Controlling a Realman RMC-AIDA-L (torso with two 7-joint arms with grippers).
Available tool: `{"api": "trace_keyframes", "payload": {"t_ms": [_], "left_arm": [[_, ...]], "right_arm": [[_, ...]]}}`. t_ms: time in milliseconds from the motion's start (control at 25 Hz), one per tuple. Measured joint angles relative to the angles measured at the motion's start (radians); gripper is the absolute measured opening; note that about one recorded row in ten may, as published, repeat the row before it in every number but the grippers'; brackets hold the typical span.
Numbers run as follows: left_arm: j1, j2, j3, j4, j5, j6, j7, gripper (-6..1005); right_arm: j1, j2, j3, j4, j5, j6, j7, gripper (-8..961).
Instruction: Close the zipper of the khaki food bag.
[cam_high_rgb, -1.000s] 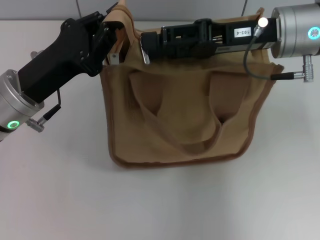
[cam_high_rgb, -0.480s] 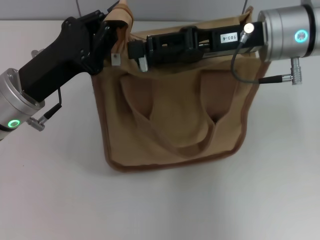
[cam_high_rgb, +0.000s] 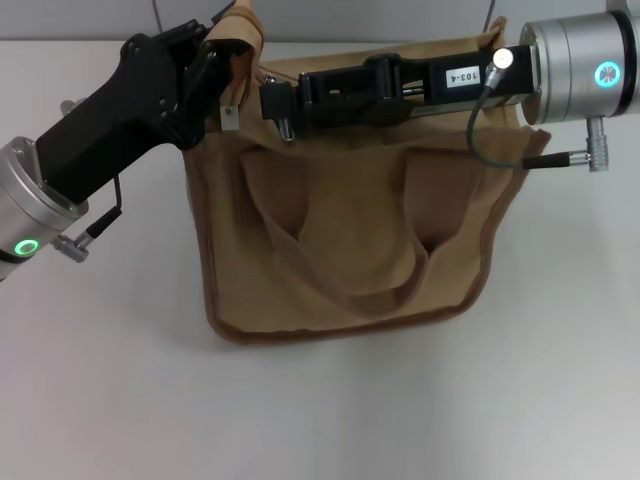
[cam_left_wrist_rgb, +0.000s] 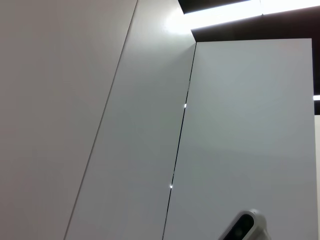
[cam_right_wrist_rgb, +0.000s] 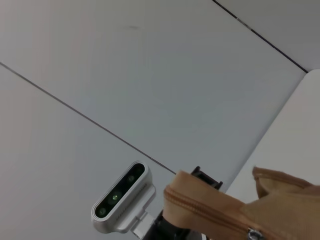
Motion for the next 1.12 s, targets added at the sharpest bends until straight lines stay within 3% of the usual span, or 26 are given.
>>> {"api": "trace_keyframes", "payload": {"t_ms": [280,480,800,1040,1120], "left_arm": [[0.001,0.000,0.000,-0.003,-0.001,-0.002,0.000,27],[0.000,0.000,0.000,-0.004,-0.001,-0.002,0.000,27],[0.003,0.000,0.000,-0.005,0.002,-0.001,0.000,27],[0.006,0.000,0.000,-0.006,0.002,0.004,0.000,27],[0.007,0.000,0.000,-0.007,0.002,0.006,0.000,27]], "right_arm": [[-0.036,0.001,0.007,-0.008,0.000,0.003,-0.040,542],[-0.037,0.002,0.002,-0.009,0.000,-0.003,-0.049,339],[-0.036,0.003,0.000,-0.009,0.000,-0.004,-0.051,120],[-0.039,0.003,0.000,-0.009,0.000,-0.004,-0.051,-3],[-0.039,0.003,0.001,-0.007,0.000,-0.004,-0.051,-2]]}}
